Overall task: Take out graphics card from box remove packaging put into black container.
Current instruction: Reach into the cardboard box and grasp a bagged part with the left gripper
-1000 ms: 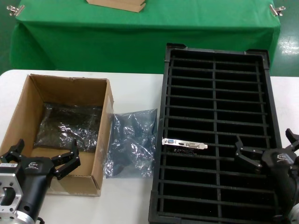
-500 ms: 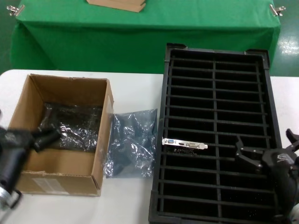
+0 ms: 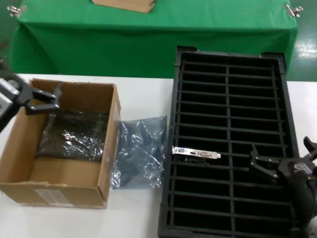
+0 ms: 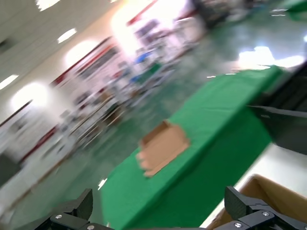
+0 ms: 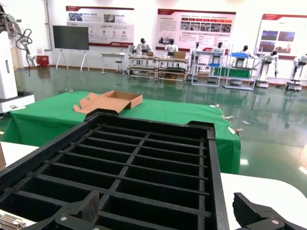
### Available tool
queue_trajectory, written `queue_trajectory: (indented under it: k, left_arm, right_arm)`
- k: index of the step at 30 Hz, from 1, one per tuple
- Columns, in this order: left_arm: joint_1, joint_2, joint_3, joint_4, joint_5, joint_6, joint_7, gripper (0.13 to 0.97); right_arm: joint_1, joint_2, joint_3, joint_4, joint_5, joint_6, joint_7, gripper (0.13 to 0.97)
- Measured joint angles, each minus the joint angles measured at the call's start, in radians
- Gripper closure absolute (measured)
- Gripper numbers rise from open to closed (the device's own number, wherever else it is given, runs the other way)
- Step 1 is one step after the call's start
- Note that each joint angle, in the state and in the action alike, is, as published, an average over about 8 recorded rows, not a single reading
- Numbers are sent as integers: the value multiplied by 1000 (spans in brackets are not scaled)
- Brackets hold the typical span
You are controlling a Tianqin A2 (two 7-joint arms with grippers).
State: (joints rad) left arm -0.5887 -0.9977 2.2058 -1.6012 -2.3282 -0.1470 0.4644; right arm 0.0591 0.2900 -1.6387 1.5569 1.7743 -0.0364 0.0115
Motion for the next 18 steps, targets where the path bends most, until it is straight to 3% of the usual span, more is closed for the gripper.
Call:
queue_trajectory:
  k: [4,7,10,13,18]
  left_arm:
    - [-206,3,182,169,163,194,-83,132]
    - [-356,40,311,308,315,331,-196,132]
    - [-472,93,399,433,457,439,-301,132]
    - [-551,162,428,554,575,520,-356,132]
    - [-628,296,382,757,689,628,-306,132]
  right_arm:
    - [0,0,0,0,0,0,0,129]
    - [0,0,0,0,0,0,0,129]
    - [0,0,0,0,0,0,0,129]
    - [0,0,0,0,0,0,0,129]
    - [0,0,0,0,0,0,0,129]
